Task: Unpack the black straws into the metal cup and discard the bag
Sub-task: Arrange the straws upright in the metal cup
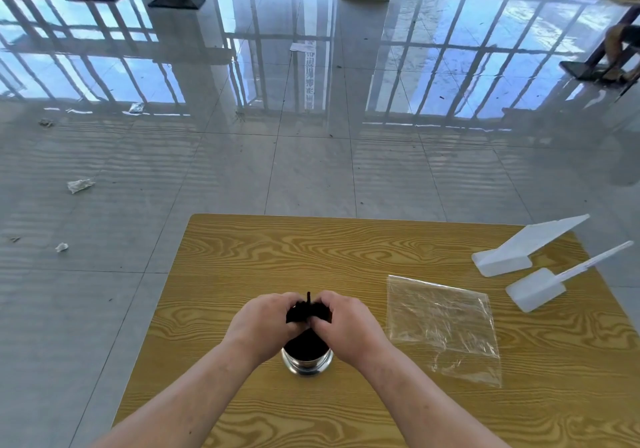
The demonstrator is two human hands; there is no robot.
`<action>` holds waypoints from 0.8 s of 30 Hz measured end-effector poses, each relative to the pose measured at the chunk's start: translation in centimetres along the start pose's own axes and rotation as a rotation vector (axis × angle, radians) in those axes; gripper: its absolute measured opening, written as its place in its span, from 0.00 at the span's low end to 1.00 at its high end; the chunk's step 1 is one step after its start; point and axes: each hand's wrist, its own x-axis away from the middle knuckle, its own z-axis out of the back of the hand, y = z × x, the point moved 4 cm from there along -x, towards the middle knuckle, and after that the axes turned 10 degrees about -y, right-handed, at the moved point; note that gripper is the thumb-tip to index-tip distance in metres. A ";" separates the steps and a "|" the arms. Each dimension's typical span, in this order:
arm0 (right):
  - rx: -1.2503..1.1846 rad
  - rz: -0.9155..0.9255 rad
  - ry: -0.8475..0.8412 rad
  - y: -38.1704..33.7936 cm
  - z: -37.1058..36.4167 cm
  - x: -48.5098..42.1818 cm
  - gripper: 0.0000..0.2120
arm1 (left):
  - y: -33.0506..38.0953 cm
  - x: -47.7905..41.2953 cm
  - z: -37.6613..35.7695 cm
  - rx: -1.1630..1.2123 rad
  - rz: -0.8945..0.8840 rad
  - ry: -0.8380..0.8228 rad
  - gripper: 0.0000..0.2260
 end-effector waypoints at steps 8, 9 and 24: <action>0.035 -0.043 -0.019 0.7 0.4 0.3 0.11 | 0.5 0.4 0.8 -0.055 -0.034 0.036 0.10; 0.034 -0.050 -0.021 0.8 0.4 0.4 0.12 | 0.6 0.5 0.9 -0.064 -0.045 0.038 0.09; 0.014 -0.050 0.014 1.1 0.5 1.4 0.15 | 2.2 0.8 2.2 -0.207 -0.061 0.053 0.10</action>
